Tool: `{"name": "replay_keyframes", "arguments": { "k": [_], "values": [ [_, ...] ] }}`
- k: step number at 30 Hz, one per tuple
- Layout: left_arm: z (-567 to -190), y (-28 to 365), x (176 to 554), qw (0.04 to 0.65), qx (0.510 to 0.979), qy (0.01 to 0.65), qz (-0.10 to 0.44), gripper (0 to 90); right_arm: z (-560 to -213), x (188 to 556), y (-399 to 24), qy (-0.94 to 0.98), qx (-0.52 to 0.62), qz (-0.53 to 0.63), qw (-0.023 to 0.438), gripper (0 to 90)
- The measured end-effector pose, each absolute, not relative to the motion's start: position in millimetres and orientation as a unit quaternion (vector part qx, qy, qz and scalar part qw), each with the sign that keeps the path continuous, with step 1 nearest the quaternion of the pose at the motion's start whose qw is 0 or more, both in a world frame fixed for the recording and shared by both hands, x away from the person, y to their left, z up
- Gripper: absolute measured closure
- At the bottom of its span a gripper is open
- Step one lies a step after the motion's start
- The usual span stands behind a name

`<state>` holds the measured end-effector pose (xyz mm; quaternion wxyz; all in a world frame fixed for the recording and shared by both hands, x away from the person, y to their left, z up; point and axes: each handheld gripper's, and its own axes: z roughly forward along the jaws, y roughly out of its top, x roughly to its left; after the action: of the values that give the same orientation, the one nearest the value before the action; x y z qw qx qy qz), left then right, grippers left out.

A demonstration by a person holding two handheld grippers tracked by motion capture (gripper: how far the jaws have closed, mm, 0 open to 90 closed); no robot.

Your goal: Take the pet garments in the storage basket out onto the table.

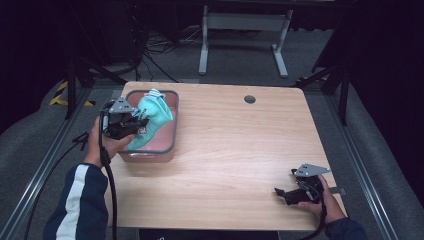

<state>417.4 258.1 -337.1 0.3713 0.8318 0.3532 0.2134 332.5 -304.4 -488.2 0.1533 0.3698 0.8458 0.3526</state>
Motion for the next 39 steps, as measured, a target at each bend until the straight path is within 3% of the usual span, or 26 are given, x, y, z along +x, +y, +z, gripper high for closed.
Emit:
{"name": "replay_keyframes", "arguments": {
  "k": [39],
  "values": [
    [-299, 168, 401, 0.379, 0.869, 0.231, 0.22, 80.5, -488, 333, -304, 0.846, 0.37, 0.353, 0.153, 0.5]
  ]
}}
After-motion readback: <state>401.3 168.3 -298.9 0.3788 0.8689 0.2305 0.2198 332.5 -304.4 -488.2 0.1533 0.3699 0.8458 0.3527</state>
